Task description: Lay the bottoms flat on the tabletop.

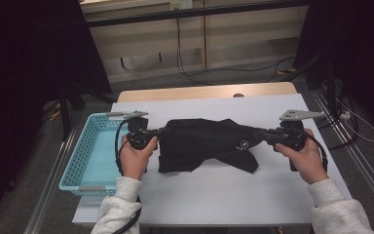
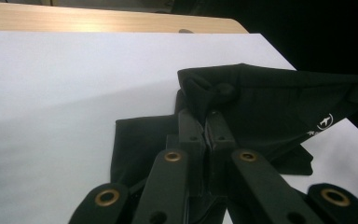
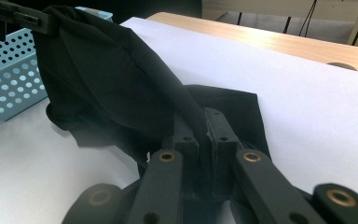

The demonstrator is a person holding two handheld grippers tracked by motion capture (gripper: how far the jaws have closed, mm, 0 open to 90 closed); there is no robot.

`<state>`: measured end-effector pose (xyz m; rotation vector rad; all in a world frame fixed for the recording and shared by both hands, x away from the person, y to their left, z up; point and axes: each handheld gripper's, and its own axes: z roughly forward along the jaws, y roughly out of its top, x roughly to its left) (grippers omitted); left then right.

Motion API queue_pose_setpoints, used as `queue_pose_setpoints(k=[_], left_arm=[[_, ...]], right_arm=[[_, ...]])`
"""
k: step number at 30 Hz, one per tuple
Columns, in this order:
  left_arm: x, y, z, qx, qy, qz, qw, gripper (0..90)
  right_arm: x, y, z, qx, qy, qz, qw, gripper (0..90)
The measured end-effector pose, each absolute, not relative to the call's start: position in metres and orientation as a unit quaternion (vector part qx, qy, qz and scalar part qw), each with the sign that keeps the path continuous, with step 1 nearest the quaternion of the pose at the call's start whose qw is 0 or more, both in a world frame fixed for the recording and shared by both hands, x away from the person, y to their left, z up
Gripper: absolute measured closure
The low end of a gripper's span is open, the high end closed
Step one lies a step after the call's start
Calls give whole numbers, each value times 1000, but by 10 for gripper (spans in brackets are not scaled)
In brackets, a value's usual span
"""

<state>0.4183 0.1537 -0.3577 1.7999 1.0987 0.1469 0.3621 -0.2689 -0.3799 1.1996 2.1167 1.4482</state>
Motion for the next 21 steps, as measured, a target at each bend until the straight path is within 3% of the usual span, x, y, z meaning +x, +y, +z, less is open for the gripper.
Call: queue_pose_setpoints(k=[13, 21], left_arm=[[415, 155, -357, 744, 449, 55, 491, 879], [435, 149, -354, 750, 451, 50, 481, 878]], right_arm=[[353, -272, -389, 418, 735, 510, 159, 844], [367, -273, -385, 419, 738, 503, 165, 839]])
